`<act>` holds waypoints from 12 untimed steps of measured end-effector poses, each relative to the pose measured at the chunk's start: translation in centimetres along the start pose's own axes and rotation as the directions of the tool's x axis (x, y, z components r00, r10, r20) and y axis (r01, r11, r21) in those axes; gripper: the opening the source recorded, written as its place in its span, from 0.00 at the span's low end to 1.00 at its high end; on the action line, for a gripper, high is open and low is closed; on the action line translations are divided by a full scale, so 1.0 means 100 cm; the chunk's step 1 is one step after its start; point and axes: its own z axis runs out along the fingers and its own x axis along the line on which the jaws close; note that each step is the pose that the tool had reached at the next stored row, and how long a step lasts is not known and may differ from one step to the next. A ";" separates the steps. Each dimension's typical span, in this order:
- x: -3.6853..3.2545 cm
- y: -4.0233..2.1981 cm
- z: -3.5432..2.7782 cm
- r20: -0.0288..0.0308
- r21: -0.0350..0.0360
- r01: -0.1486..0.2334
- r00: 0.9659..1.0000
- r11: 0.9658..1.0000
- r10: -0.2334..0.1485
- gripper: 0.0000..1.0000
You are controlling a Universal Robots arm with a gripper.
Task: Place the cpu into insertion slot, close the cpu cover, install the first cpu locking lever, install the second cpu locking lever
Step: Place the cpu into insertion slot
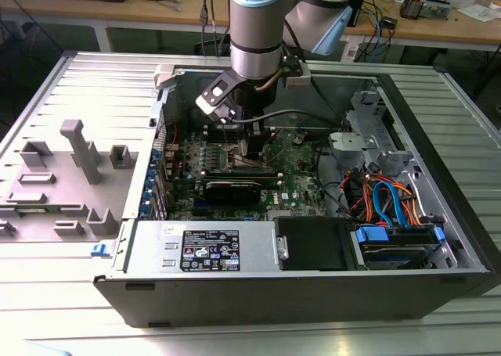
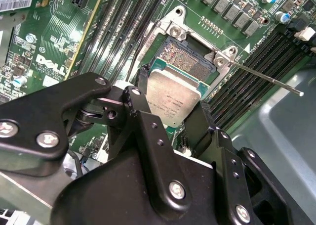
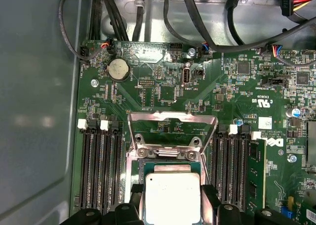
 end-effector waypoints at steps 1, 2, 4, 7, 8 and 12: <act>0.0000 0.0000 0.0001 0.000 0.000 0.000 1.000 1.000 0.000 0.55; 0.0004 -0.0004 0.0011 0.001 0.000 0.000 1.000 1.000 0.000 0.55; 0.0015 -0.0014 0.0028 0.001 0.000 0.000 1.000 1.000 0.000 0.55; 0.0048 -0.0021 0.0096 0.009 0.000 0.000 1.000 1.000 0.000 0.55; 0.0059 -0.0023 0.0110 0.012 0.001 0.000 1.000 1.000 0.000 0.55; 0.0087 -0.0044 0.0148 0.015 0.001 0.001 1.000 1.000 -0.001 0.55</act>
